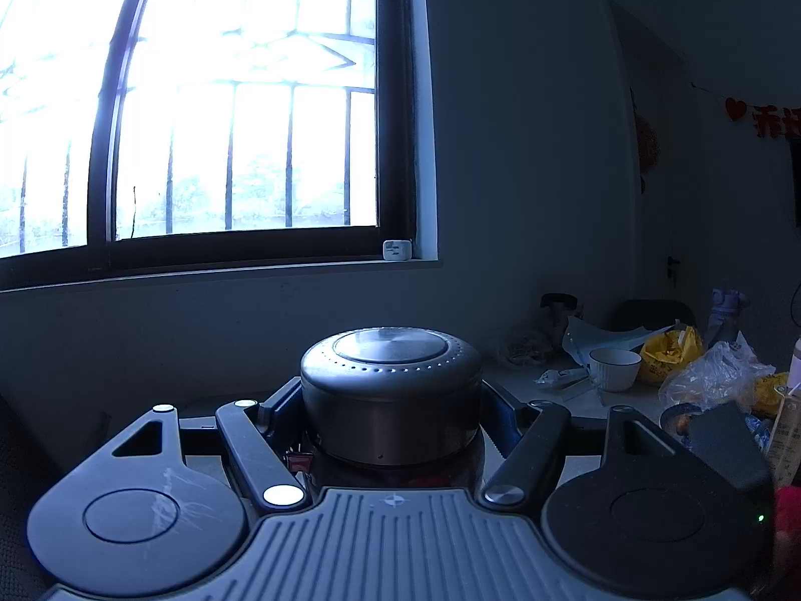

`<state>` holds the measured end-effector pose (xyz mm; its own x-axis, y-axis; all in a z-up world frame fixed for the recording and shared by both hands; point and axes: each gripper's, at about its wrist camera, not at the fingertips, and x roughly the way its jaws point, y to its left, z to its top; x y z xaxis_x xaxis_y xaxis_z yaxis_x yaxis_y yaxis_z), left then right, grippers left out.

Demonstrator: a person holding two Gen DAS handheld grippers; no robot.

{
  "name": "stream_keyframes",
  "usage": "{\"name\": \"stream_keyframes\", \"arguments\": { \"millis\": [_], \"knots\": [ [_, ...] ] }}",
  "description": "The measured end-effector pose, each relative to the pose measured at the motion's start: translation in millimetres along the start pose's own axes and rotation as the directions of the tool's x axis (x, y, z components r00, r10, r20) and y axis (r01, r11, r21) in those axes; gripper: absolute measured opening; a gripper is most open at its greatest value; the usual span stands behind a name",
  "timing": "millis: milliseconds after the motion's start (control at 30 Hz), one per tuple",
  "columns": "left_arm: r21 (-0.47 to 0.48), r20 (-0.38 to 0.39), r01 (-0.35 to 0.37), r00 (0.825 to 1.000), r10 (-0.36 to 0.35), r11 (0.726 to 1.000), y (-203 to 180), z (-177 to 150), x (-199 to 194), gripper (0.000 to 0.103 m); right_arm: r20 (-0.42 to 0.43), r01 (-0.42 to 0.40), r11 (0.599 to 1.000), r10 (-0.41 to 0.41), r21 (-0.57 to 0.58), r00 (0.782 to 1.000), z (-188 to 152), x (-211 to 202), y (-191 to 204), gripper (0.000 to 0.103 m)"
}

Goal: Clean container
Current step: 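Wipe the thermos base again with the tissue in the right gripper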

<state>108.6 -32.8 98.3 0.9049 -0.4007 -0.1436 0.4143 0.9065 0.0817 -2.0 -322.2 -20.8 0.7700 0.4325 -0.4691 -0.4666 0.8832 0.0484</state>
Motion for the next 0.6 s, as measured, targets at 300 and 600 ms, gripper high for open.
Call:
{"name": "stream_keyframes", "arguments": {
  "millis": [300, 600],
  "knots": [
    [0.0, 0.0, 0.0, 1.0, 0.0, 1.0, 1.4, 0.9, 0.7, 0.073, -0.101, -0.012, 1.0, 0.011, -0.009, 0.995, -20.9, 19.9, 3.5, 0.005],
    [0.001, 0.0, -0.001, 1.0, 0.001, 1.0, 2.5, 1.0, 1.7, 0.073, -0.048, -0.012, 1.0, 0.01, -0.025, 0.999, -10.0, 1.7, 6.4, 0.005]
  ]
}}
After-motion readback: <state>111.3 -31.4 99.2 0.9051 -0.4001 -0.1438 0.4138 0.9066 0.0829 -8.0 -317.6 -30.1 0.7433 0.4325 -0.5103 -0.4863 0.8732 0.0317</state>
